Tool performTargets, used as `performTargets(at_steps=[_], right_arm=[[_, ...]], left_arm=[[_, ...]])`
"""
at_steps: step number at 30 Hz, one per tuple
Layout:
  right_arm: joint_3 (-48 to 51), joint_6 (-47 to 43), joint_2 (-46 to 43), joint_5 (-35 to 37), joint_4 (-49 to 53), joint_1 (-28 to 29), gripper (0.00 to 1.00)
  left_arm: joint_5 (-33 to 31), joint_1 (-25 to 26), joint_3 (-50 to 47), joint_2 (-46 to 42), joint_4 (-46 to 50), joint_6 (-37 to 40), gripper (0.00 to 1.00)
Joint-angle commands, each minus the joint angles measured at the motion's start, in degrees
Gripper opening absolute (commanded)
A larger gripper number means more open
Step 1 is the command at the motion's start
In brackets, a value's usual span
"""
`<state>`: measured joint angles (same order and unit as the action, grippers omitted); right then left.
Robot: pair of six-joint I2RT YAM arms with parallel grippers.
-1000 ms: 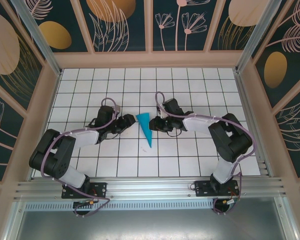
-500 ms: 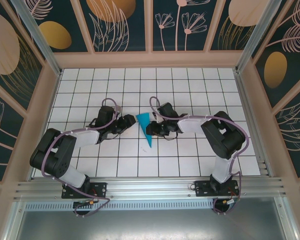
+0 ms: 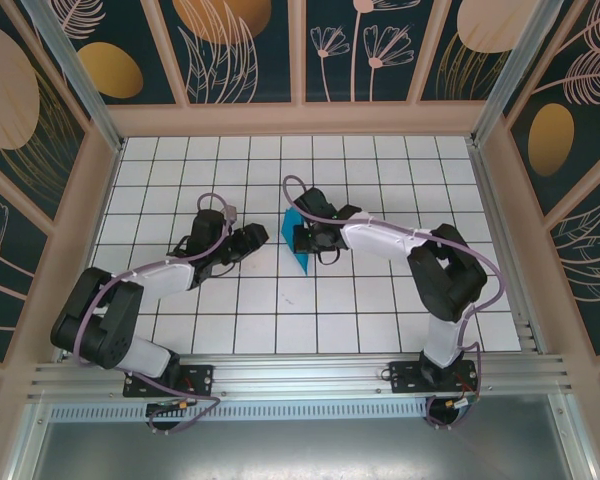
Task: Fold a paper plane with a square sheet of paper (pick it up from the middle)
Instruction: Move the paper plane to the center of the table.
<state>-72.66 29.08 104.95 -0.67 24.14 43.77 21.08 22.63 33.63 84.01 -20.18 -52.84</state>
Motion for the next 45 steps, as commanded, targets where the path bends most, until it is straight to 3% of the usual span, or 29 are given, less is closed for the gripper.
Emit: performTargets(at_steps=[1, 20, 32, 35, 38, 45], right_arm=[[-3.56, -1.81, 0.65, 10.25, 11.79, -0.87, 0.02], [-8.98, -1.83, 12.28, 9.38, 11.17, -1.63, 0.24], [-6.49, -0.54, 20.31, 7.95, 10.91, -0.79, 0.24], [-5.11, 0.01, 19.53, 7.89, 9.69, -1.15, 0.22], [-6.07, -0.41, 17.91, 9.03, 10.02, -1.32, 0.12], [-9.44, -1.27, 11.81, 12.13, 11.70, -2.04, 0.14]], left_arm=[[-2.86, 0.31, -0.35, -2.15, 1.66, -0.11, 0.62], [-2.62, 0.33, -1.37, -2.95, 2.16, -0.17, 0.63], [-2.36, 0.31, -1.63, -2.62, 2.04, -0.17, 0.64], [-2.27, 0.31, -1.66, -2.61, 2.10, -0.15, 0.64], [-2.29, 0.31, -1.48, -2.57, 2.10, -0.16, 0.64], [-2.40, 0.31, -1.06, -3.47, 2.72, 0.01, 0.64]])
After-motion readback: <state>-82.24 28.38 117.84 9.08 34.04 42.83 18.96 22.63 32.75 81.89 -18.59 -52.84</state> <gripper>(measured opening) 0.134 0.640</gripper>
